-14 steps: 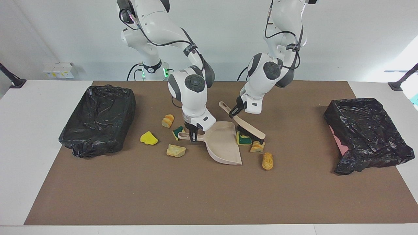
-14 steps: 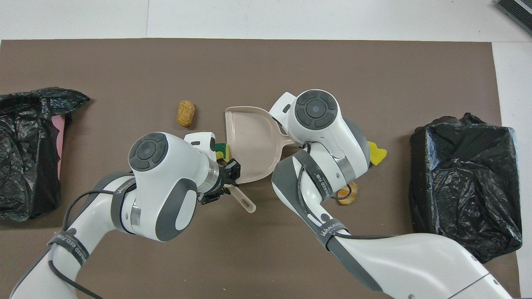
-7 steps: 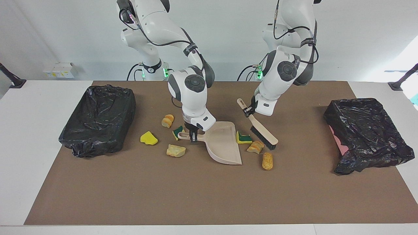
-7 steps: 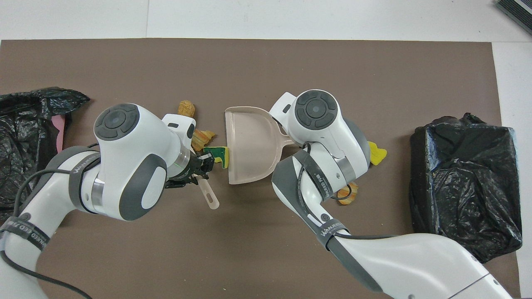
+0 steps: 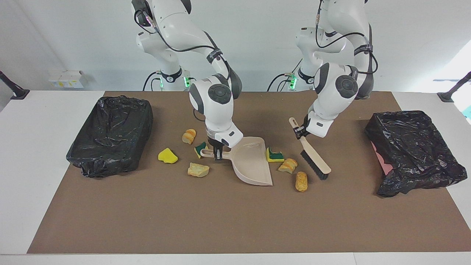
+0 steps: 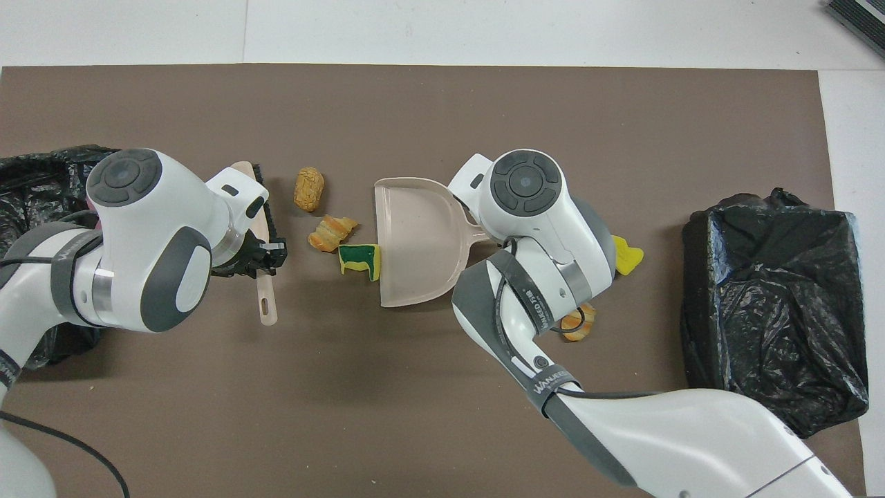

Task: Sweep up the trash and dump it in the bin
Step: 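Sweep the remaining crusts into the dustpan with the left gripper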

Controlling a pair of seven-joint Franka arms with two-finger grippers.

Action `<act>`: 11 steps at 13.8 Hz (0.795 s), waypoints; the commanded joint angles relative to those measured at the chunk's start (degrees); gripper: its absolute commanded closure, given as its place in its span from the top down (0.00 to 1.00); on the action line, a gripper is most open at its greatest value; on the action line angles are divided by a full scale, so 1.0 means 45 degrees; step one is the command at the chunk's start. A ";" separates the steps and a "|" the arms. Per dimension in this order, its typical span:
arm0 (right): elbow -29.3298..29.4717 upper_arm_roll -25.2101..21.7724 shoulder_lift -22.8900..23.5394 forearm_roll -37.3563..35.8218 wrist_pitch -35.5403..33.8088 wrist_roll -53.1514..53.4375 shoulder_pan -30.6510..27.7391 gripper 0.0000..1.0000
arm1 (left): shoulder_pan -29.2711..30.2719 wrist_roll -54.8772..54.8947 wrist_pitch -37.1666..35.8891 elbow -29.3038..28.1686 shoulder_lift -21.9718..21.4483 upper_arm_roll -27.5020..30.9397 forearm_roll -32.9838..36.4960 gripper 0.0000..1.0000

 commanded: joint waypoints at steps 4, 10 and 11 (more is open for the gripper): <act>-0.0607 0.0130 -0.0407 -0.0277 0.0160 0.0115 -0.0133 0.00 | 0.0065 0.2218 -0.0015 0.0141 0.0128 -0.0108 0.0347 0.00; -0.0665 0.0130 -0.0427 -0.0277 0.0160 0.0115 -0.0133 0.00 | -0.0264 0.2296 -0.0523 0.0220 0.0402 -0.0147 0.1127 0.00; -0.0665 0.0130 -0.0427 -0.0277 0.0179 0.0115 -0.0133 0.00 | -0.0557 0.2703 -0.0523 0.0161 0.0363 -0.0147 0.1148 0.00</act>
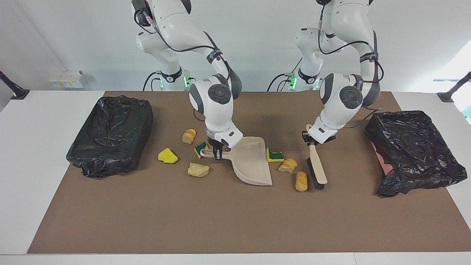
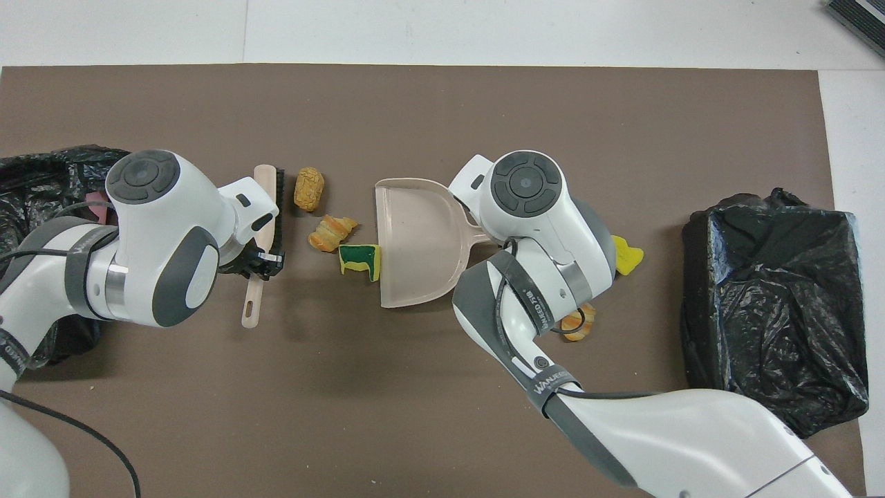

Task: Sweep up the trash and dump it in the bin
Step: 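Sweep the remaining crusts into the dustpan with the left gripper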

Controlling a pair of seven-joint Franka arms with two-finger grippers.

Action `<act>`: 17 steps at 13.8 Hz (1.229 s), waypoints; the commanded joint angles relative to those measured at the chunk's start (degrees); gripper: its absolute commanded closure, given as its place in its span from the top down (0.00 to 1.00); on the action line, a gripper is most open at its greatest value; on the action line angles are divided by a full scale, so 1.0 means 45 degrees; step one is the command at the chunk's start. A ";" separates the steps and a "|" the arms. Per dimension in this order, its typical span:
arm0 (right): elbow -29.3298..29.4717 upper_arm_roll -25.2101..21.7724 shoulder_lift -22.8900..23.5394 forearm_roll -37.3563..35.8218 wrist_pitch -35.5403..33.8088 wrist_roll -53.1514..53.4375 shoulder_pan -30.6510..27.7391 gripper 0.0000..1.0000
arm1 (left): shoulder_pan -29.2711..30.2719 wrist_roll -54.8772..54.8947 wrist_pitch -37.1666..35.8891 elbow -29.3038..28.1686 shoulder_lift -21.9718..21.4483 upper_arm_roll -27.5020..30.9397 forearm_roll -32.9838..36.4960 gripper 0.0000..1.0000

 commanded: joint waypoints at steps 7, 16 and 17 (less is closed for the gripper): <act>-0.0603 0.0130 -0.0428 -0.0277 0.0162 0.0103 -0.0107 0.00 | -0.2510 0.0495 -0.0213 -0.1003 -0.0723 -0.0063 0.0108 0.00; -0.0622 0.0130 -0.0428 -0.0277 0.0162 0.0103 -0.0127 0.00 | -0.4624 -0.3744 0.0647 -0.0655 -0.0822 -0.0044 -0.2373 0.00; -0.0622 0.0130 -0.0428 -0.0277 0.0162 0.0103 -0.0127 0.00 | -0.4468 -0.3763 0.0492 -0.0636 -0.0919 -0.0005 -0.2393 0.00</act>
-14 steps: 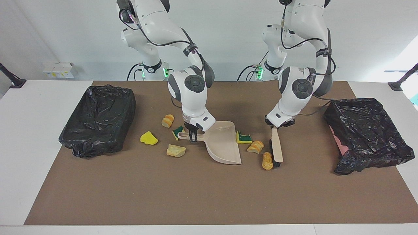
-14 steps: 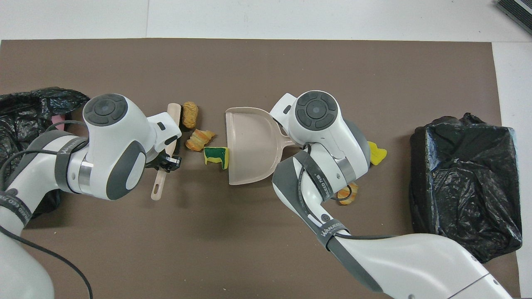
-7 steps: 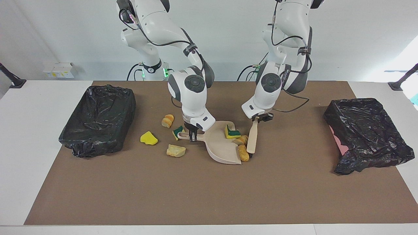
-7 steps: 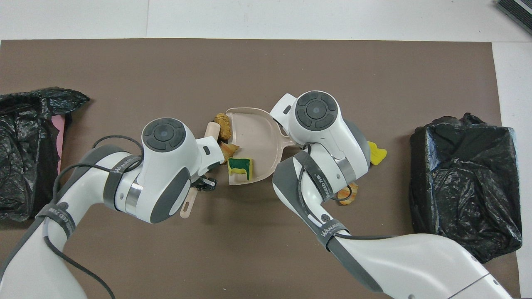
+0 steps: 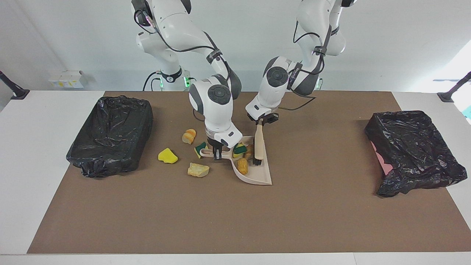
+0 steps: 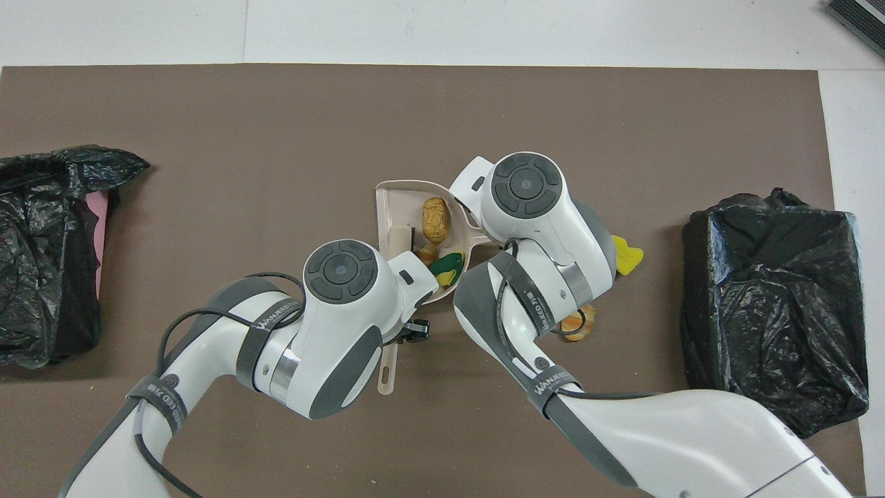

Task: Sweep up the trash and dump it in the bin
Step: 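Sweep the remaining crusts into the dustpan with the left gripper, then carry the loaded dustpan to the black bag with the right gripper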

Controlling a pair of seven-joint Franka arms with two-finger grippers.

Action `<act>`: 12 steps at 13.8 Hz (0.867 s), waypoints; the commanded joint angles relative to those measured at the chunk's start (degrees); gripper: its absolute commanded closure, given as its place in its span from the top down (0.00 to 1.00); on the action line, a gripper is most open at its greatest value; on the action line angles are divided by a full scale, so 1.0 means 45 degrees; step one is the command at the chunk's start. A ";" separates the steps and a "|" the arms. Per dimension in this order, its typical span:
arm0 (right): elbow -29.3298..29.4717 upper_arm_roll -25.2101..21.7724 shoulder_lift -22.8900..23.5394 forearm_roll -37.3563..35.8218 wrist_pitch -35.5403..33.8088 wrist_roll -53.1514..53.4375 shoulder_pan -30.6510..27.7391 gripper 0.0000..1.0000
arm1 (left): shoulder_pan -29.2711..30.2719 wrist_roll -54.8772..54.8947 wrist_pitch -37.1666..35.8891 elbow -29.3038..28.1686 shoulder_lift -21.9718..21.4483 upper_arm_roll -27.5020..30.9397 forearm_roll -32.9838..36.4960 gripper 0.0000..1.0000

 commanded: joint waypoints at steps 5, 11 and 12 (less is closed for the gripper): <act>-0.0493 0.0130 -0.0390 -0.0257 0.0145 0.0315 -0.0139 0.00 | 0.0849 -0.2200 -0.0757 -0.0074 -0.1243 0.0252 -0.0184 0.00; -0.0628 0.0130 -0.1441 -0.0081 -0.0186 -0.0171 -0.1327 0.00 | 0.0988 -0.2420 -0.2497 -0.1008 -0.2746 0.0213 -0.0184 0.00; -0.0823 0.0130 -0.1870 -0.0004 -0.0361 -0.0308 -0.1639 0.00 | 0.0890 -0.2516 -0.2439 -0.1476 -0.3020 0.0116 -0.0204 0.00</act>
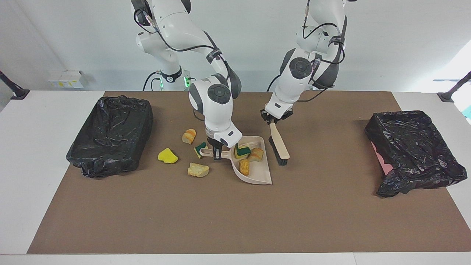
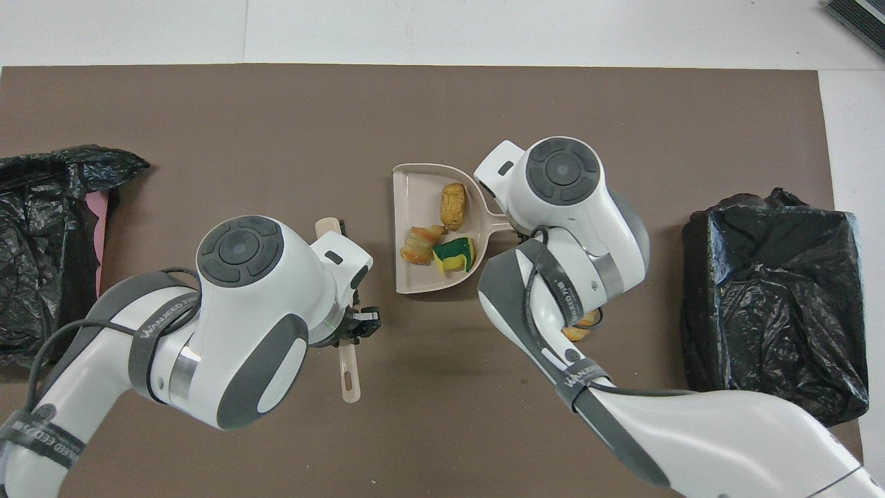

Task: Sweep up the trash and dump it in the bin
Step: 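Carry the loaded dustpan to the black bag with the right gripper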

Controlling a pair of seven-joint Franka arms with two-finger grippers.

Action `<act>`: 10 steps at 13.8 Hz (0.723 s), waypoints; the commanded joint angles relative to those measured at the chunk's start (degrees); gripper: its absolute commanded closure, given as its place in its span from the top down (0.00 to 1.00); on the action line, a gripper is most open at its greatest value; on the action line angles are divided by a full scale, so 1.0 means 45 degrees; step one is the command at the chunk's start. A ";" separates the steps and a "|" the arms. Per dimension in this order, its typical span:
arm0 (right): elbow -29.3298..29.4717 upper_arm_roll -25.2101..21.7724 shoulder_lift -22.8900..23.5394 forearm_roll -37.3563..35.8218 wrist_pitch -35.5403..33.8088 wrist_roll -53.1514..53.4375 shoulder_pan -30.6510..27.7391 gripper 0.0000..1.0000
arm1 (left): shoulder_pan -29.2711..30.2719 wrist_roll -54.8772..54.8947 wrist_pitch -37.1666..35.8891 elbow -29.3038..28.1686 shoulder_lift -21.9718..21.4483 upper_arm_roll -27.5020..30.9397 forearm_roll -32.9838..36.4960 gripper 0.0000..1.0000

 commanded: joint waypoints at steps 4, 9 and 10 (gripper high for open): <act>-0.1372 0.0187 -0.2794 0.0972 -0.1687 -0.2125 -0.2545 0.00 | -0.1934 -0.2414 0.0780 -0.2986 -0.2028 -0.0088 -0.0173 0.00; -0.2990 0.0168 -0.5370 0.1032 -0.2257 -0.3902 -0.4693 0.00 | -0.3383 -0.3709 0.2280 -0.4137 -0.2067 -0.0088 -0.0740 0.00; -0.3245 0.0167 -0.5762 0.1264 -0.2413 -0.4506 -0.5375 0.00 | -0.3385 -0.3631 0.2440 -0.4257 -0.2106 -0.0088 -0.0740 0.00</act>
